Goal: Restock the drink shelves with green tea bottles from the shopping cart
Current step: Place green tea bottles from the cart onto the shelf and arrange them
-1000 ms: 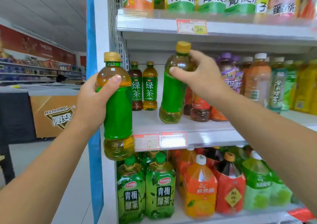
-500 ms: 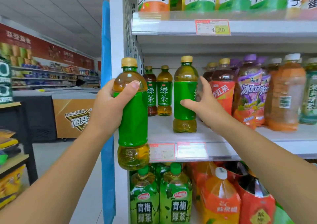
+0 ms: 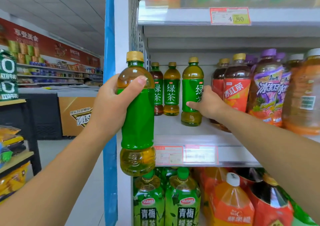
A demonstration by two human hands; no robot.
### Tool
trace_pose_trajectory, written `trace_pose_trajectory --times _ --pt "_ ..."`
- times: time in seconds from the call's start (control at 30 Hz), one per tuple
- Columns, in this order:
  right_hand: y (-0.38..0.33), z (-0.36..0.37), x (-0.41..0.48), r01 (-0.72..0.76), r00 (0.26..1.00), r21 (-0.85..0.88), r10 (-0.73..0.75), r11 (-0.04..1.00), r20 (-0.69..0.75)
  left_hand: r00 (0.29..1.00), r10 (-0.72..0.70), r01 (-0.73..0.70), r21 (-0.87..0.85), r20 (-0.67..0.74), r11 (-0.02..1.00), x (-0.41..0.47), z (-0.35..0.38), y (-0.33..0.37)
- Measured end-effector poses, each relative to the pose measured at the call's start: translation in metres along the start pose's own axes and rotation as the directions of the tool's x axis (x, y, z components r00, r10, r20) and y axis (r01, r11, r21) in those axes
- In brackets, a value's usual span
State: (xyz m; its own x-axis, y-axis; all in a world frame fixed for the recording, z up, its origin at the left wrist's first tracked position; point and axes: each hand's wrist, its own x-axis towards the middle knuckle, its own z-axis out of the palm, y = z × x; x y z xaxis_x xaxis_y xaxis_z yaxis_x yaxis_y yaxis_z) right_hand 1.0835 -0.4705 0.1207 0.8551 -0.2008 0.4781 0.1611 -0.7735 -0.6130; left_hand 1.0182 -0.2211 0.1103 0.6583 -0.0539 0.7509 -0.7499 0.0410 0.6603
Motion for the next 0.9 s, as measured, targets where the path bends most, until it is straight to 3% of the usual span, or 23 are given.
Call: trace_pose_trajectory --times 0.17,0.4,0.9 --pt "-0.001 0.012 0.021 -0.059 0.998 -0.084 0.056 0.995 -0.037 0.999 -0.023 0.025 0.031 -0.041 0.999 0.002 0.003 -0.001" --pt "0.015 0.022 0.036 -0.056 0.998 0.063 0.057 0.996 -0.017 0.997 -0.022 0.026 0.066 -0.068 0.997 0.002 0.006 0.0" --pt "0.033 0.046 0.071 -0.071 0.997 0.067 0.073 0.995 -0.027 0.992 0.114 -0.112 0.044 -0.061 0.993 0.007 0.006 -0.002"
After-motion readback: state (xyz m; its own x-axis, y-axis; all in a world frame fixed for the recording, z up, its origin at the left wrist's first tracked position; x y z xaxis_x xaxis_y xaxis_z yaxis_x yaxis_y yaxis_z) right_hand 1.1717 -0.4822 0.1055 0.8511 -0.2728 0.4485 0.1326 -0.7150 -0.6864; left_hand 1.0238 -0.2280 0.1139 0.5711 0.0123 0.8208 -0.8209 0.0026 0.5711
